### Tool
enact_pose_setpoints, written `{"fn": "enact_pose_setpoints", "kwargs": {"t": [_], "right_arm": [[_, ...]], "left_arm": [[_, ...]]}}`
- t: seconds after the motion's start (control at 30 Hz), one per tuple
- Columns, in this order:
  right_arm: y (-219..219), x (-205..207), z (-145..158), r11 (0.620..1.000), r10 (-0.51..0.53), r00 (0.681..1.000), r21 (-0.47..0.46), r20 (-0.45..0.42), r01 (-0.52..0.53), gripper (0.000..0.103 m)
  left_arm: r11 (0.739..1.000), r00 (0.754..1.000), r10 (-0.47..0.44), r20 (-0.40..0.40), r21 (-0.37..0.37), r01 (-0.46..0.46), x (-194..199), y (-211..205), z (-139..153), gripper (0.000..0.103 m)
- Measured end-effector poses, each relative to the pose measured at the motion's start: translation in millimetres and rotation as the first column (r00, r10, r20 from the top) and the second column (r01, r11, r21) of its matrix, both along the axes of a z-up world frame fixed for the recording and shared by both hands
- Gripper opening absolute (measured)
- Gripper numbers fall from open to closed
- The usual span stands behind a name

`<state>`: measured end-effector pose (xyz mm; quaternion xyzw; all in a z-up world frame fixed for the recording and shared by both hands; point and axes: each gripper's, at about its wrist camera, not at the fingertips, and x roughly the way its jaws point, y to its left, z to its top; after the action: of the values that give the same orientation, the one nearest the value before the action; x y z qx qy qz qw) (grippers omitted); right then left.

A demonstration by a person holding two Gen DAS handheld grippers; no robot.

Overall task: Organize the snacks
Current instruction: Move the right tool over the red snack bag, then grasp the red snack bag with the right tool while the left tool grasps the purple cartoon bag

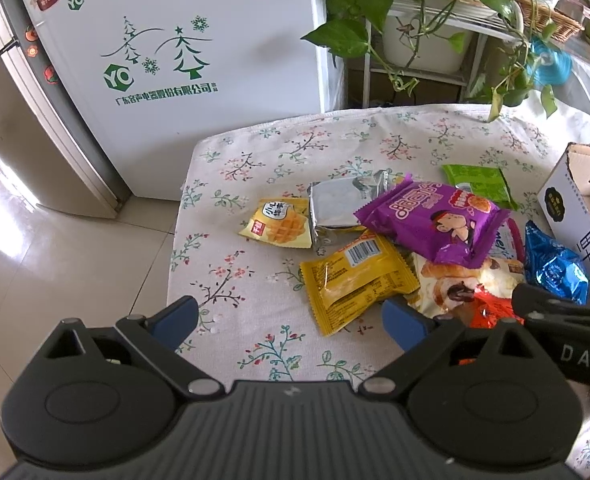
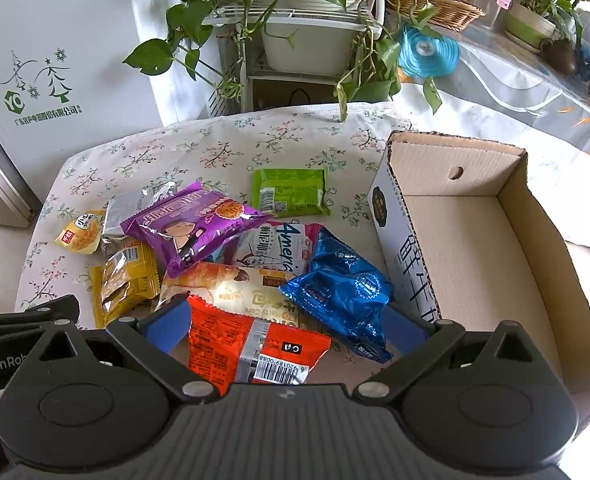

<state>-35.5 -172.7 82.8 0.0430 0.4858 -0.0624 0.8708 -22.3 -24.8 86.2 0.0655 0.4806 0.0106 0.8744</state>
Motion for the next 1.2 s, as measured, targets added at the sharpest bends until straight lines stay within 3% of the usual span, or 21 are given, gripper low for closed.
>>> {"fn": "enact_pose_setpoints", "kwargs": {"t": [0.67,0.87,1.03,1.2], "right_arm": [[-9,-3,-3,1.000,0.000,1.000,0.022,-0.011,0.000,0.103],[-14,-5,-2,0.999,0.030,1.000,0.036,0.001,-0.030,0.103],[-19,-13,7,0.993,0.102,0.993,0.055,0.065,-0.106,0.103],[-39,-23,16,0.984,0.124,0.980,0.108,0.155,-0.142,0.103]], "left_arm": [[1.000,1.000,-0.022,-0.005,-0.007,0.022,-1,-9,-3,0.095],[0.997,0.999,-0.050,-0.021,-0.056,0.049,0,-8,-4,0.096],[0.988,0.994,-0.105,-0.036,-0.119,0.100,9,-5,0,0.096],[0.984,0.998,-0.048,-0.029,-0.171,0.042,31,20,9,0.096]]}}
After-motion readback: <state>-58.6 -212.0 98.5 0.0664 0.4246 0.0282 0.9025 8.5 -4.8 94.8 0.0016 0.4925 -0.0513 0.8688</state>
